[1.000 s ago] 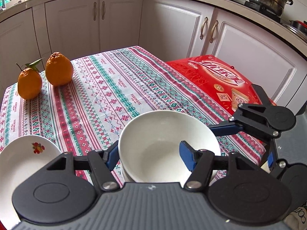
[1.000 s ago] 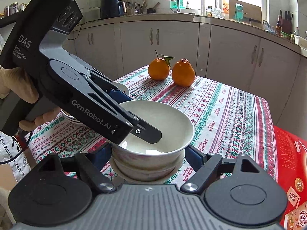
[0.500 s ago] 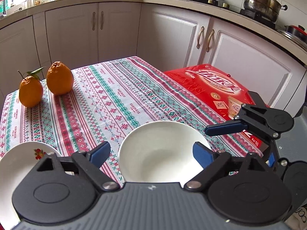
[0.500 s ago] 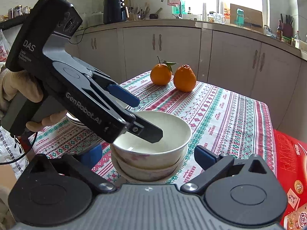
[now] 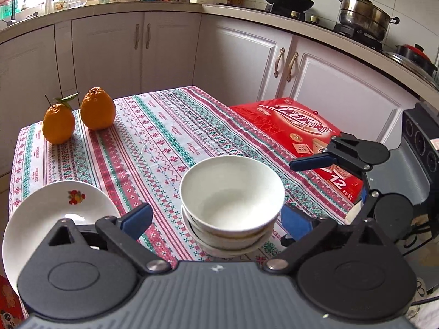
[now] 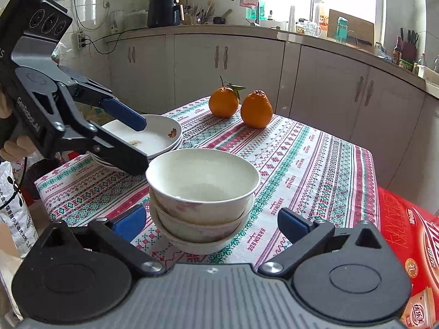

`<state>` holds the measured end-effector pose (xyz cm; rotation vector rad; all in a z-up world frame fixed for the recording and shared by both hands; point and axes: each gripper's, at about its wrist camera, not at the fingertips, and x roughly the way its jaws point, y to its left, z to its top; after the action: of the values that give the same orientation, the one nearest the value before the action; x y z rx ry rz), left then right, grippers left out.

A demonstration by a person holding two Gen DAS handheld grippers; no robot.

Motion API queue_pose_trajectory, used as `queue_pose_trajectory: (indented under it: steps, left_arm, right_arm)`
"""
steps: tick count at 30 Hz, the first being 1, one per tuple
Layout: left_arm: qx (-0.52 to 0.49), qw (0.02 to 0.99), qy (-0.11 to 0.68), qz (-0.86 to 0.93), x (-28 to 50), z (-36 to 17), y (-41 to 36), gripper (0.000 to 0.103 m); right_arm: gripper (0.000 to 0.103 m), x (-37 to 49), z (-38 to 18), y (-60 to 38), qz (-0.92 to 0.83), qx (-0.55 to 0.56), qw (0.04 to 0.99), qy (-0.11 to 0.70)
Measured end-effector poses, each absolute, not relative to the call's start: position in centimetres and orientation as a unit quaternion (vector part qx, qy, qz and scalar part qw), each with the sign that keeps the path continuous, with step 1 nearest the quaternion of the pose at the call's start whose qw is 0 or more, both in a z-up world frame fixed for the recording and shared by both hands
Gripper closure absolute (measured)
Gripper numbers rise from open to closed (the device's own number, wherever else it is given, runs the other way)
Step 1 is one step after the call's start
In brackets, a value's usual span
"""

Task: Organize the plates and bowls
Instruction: 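Grip the bowl stack with the left gripper while the right gripper grips its other side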

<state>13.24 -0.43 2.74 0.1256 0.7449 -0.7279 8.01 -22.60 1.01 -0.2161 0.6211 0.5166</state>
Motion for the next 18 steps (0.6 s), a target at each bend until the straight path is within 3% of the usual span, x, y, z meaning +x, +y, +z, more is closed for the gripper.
queue_pose_trajectory:
  steps: [5, 18]
  left_arm:
    - [0.091, 0.876, 0.323, -0.346, 11.2, 1.4, 0.2, 0.001]
    - [0.206, 0.831, 0.354, -0.377, 11.3, -4.2, -2.1, 0.001]
  right_arm:
    - [0.000, 7.9, 0.4, -23.0, 0.251, -0.122, 0.909, 0.310]
    - [0.000, 10.2, -2.3, -21.9, 0.297, -0.204, 0.869, 0.339]
